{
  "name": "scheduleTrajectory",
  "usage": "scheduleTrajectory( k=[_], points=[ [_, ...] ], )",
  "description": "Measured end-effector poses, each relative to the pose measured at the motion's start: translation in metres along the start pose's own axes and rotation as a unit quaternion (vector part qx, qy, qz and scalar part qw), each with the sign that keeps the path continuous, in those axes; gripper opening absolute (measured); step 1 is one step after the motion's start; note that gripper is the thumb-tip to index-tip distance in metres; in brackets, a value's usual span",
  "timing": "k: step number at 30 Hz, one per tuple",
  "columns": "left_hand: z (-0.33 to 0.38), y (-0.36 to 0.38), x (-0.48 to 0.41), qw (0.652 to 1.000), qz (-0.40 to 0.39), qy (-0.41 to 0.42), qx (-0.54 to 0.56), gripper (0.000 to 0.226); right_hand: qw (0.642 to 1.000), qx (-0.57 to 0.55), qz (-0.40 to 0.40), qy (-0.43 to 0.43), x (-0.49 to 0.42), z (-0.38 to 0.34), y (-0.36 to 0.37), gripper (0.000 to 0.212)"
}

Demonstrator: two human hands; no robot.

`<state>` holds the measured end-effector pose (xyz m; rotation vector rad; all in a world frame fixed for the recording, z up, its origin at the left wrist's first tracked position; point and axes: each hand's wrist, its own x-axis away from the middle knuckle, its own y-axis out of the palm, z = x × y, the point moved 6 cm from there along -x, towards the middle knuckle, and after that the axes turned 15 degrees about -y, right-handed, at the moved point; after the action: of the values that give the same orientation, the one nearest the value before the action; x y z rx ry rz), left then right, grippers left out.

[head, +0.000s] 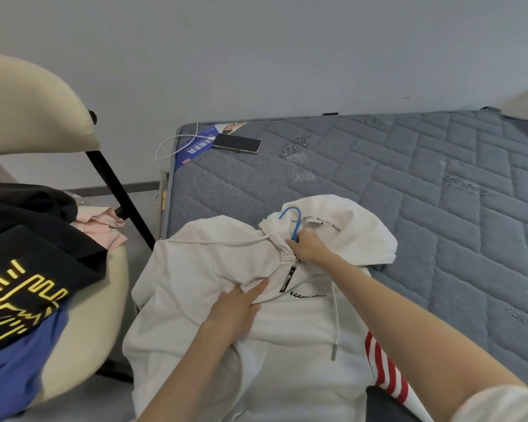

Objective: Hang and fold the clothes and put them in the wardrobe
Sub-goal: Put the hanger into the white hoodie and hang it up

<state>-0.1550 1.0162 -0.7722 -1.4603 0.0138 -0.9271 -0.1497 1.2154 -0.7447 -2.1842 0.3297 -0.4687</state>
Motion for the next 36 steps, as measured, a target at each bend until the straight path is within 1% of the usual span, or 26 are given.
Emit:
scheduleTrajectory(
  k=[1,3,6,9,10,12,14,16,18,19,20,22,23,24,25,26,27,28,29,30,31,32,33,34,36],
  points=[
    [-0.002,-0.001,0.0,1.0,-0.003,0.004,0.006,0.055,1.0,-0.006,0.005,0.008,0.002,0.002,-0.001,0.044],
    [-0.004,-0.003,0.002,1.0,-0.01,0.011,0.018,0.055,0.999,-0.025,0.04,0.022,0.008,0.004,-0.008,0.046],
    [-0.006,-0.007,0.006,0.999,-0.027,0.006,0.028,0.054,0.99,-0.056,0.128,0.034,0.02,0.003,-0.028,0.041],
    [-0.006,-0.005,0.012,0.998,-0.053,-0.013,0.015,0.049,0.972,-0.083,0.216,0.051,0.043,0.004,-0.054,0.034],
    [-0.006,-0.003,0.013,0.998,-0.061,-0.019,0.007,0.048,0.969,-0.081,0.229,0.051,0.051,0.003,-0.061,0.033],
    [-0.005,-0.002,0.019,0.998,-0.062,-0.019,0.006,0.047,0.97,-0.073,0.231,0.034,0.067,-0.004,-0.072,0.033],
    [-0.005,-0.01,0.023,0.998,-0.044,-0.016,0.05,0.045,0.97,-0.073,0.23,0.0,0.079,-0.017,-0.083,0.031],
    [-0.003,-0.03,0.031,0.995,0.012,-0.021,0.098,0.041,0.967,-0.072,0.243,-0.034,0.093,-0.033,-0.098,0.03],
    [0.0,-0.063,0.044,0.981,0.119,-0.035,0.147,0.033,0.962,-0.054,0.259,-0.067,0.107,-0.053,-0.115,0.029],
    [0.002,-0.083,0.052,0.964,0.183,-0.035,0.192,0.034,0.96,-0.042,0.266,-0.082,0.114,-0.063,-0.123,0.03],
    [0.005,-0.104,0.062,0.937,0.245,-0.027,0.248,0.036,0.958,-0.033,0.269,-0.096,0.122,-0.073,-0.129,0.03],
    [0.008,-0.147,0.085,0.87,0.356,0.007,0.342,0.033,0.956,-0.028,0.264,-0.124,0.139,-0.095,-0.135,0.033],
    [0.008,-0.166,0.098,0.839,0.408,0.02,0.359,0.029,0.957,-0.031,0.254,-0.138,0.146,-0.105,-0.135,0.033],
    [0.007,-0.181,0.11,0.817,0.45,0.023,0.359,0.025,0.958,-0.034,0.239,-0.153,0.154,-0.114,-0.132,0.034],
    [0.005,-0.193,0.118,0.806,0.479,0.015,0.346,0.02,0.96,-0.039,0.22,-0.168,0.162,-0.121,-0.127,0.033],
    [0.002,-0.2,0.12,0.812,0.487,-0.002,0.32,0.019,0.962,-0.045,0.197,-0.183,0.169,-0.126,-0.12,0.032],
    [-0.002,-0.202,0.117,0.836,0.469,-0.024,0.283,0.021,0.963,-0.05,0.172,-0.2,0.176,-0.13,-0.113,0.03],
    [-0.007,-0.198,0.109,0.873,0.42,-0.05,0.242,0.025,0.964,-0.055,0.144,-0.217,0.182,-0.133,-0.104,0.027],
    [-0.012,-0.189,0.1,0.914,0.338,-0.076,0.212,0.029,0.963,-0.064,0.115,-0.235,0.189,-0.135,-0.095,0.027],
    [-0.018,-0.174,0.093,0.947,0.235,-0.097,0.195,0.036,0.962,-0.08,0.082,-0.248,0.194,-0.135,-0.084,0.027],
    [-0.021,-0.152,0.089,0.968,0.127,-0.113,0.183,0.044,0.961,-0.096,0.043,-0.254,0.2,-0.134,-0.073,0.027],
    [-0.023,-0.126,0.089,0.977,0.032,-0.132,0.166,0.053,0.961,-0.111,-0.002,-0.253,0.206,-0.132,-0.06,0.026],
    [-0.026,-0.102,0.092,0.975,-0.034,-0.155,0.154,0.061,0.96,-0.126,-0.055,-0.243,0.212,-0.128,-0.046,0.023],
    [-0.031,-0.079,0.094,0.969,-0.076,-0.178,0.157,0.065,0.957,-0.137,-0.109,-0.229,0.217,-0.121,-0.031,0.019],
    [-0.038,-0.043,0.098,0.946,-0.131,-0.206,0.214,0.066,0.948,-0.141,-0.191,-0.212,0.228,-0.11,-0.008,0.021]
  ],
)
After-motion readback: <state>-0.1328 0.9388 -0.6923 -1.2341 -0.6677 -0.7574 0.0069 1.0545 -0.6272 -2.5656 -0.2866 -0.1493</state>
